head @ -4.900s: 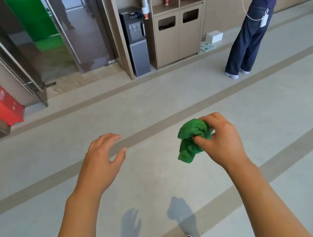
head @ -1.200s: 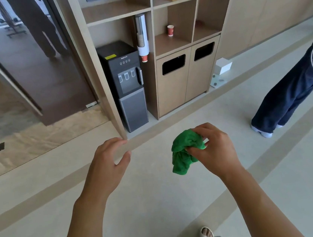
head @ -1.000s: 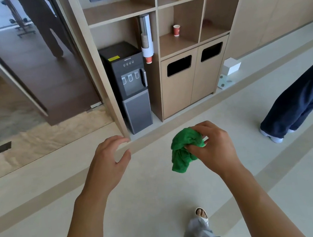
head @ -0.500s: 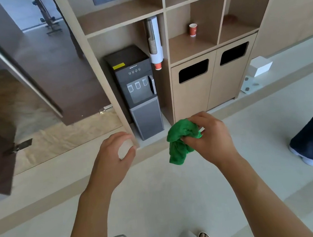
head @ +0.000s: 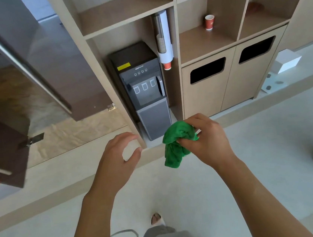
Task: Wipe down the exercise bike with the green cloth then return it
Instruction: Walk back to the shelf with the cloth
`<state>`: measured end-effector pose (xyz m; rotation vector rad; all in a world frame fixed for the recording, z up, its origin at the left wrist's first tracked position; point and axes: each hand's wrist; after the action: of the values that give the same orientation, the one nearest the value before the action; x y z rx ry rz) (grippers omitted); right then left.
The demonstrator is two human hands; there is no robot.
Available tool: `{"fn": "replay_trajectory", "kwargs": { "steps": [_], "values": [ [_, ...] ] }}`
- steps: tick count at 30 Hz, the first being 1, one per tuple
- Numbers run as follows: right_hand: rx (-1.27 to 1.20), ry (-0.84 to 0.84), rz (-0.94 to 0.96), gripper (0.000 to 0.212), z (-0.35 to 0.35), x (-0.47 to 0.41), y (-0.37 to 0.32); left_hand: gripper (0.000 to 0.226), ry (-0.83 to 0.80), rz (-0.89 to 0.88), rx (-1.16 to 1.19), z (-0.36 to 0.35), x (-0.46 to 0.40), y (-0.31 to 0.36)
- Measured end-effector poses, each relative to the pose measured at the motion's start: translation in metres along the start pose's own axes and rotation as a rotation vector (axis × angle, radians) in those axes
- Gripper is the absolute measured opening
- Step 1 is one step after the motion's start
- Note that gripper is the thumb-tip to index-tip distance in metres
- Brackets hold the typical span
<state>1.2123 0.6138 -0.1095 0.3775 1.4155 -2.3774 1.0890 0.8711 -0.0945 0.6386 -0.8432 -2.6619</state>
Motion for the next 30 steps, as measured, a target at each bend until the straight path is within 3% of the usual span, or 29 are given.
{"fn": "replay_trajectory", "kwargs": {
  "steps": [7,18,26,30],
  "values": [
    [0.028,0.025,-0.002,0.031,-0.053,-0.061,0.009,0.045,-0.07,-0.052,0.095,-0.026,-0.081,-0.027],
    [0.064,0.088,0.004,0.032,-0.144,-0.176,-0.031,0.062,-0.18,-0.202,0.202,-0.033,-0.245,-0.059],
    [0.087,0.067,0.041,0.029,-0.189,-0.226,-0.043,0.054,-0.145,-0.222,0.292,-0.043,-0.302,-0.081],
    [-0.033,0.003,0.04,0.03,-0.198,-0.254,-0.041,0.043,-0.061,-0.221,0.327,-0.05,-0.324,-0.086]
  ]
}}
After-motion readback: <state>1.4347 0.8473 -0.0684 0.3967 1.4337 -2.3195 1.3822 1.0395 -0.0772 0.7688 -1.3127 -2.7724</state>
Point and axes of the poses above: each hand's wrist, its own x-axis away from the middle knuckle, its own z-axis out of the back of the hand, y = z × x, and after that the axes turned 14 degrees about y, right-handed
